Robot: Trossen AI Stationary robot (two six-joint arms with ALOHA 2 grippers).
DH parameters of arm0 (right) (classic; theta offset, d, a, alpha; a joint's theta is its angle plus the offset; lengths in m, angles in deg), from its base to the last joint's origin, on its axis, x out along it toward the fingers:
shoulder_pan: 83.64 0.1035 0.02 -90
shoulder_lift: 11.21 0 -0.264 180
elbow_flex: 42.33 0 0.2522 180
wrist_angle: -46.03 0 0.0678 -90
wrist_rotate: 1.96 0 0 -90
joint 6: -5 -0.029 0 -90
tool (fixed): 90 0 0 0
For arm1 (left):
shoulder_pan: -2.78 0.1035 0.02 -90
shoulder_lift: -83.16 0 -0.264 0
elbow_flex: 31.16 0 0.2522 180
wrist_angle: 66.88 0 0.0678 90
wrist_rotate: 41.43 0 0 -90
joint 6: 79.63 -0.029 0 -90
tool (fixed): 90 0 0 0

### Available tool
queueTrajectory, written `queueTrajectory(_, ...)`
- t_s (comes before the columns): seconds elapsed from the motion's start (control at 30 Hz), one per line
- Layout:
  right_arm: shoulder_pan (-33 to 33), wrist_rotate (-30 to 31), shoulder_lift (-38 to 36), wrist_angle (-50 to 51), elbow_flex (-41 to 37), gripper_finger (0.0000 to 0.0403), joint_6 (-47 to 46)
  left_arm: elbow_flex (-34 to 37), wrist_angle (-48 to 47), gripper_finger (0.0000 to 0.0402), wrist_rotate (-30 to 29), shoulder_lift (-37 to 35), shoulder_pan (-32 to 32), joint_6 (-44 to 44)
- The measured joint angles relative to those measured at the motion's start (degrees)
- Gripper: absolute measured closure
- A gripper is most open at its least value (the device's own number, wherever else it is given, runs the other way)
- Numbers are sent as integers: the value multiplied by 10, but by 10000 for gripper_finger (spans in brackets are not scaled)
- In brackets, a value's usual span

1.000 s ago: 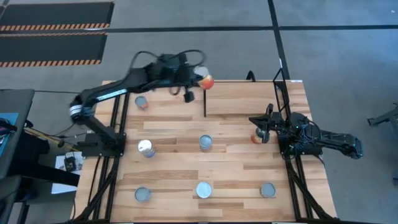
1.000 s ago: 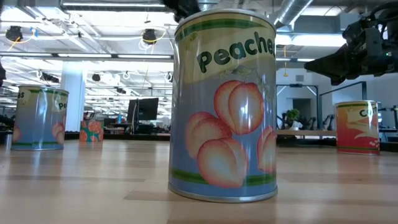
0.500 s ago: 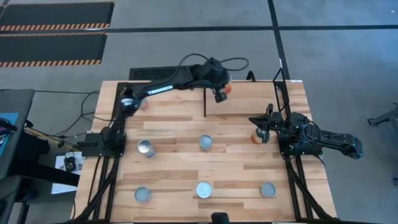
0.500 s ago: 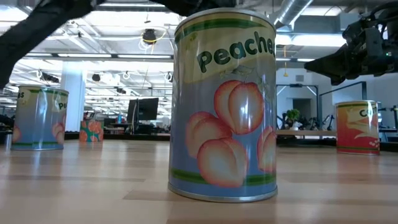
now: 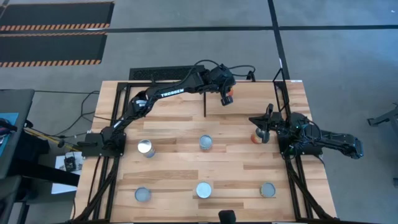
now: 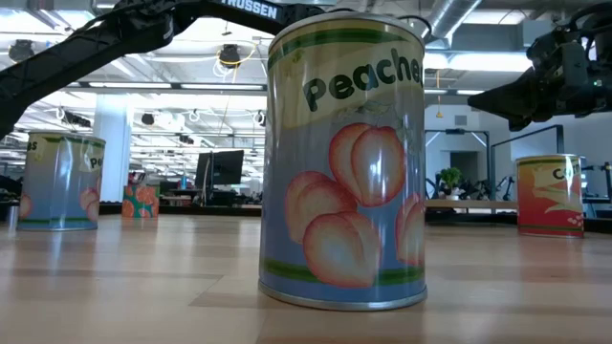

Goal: Pick and place cans onto a shelf
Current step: Put the left large canned corn on the shelf

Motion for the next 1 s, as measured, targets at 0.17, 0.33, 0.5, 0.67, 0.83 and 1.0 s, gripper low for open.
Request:
queueTrajectory(0.17,0,0,0,0,0,372,0,3,34,401,16,1,4,-16)
queueTrajectory(0.33,0,1,0,0,0,372,0,7,62,401,15,16,11,-27)
queueTrajectory(0.5,0,0,0,0,0,372,0,7,60,401,14,29,21,-25)
queueTrajectory(0.67,0,0,0,0,0,372,0,6,66,402,13,38,26,-24)
queueTrajectory(0.83,0,0,0,0,0,372,0,6,69,401,15,45,27,-25)
queueTrajectory(1.0,0,0,0,0,0,372,0,5,70,390,16,46,24,-26)
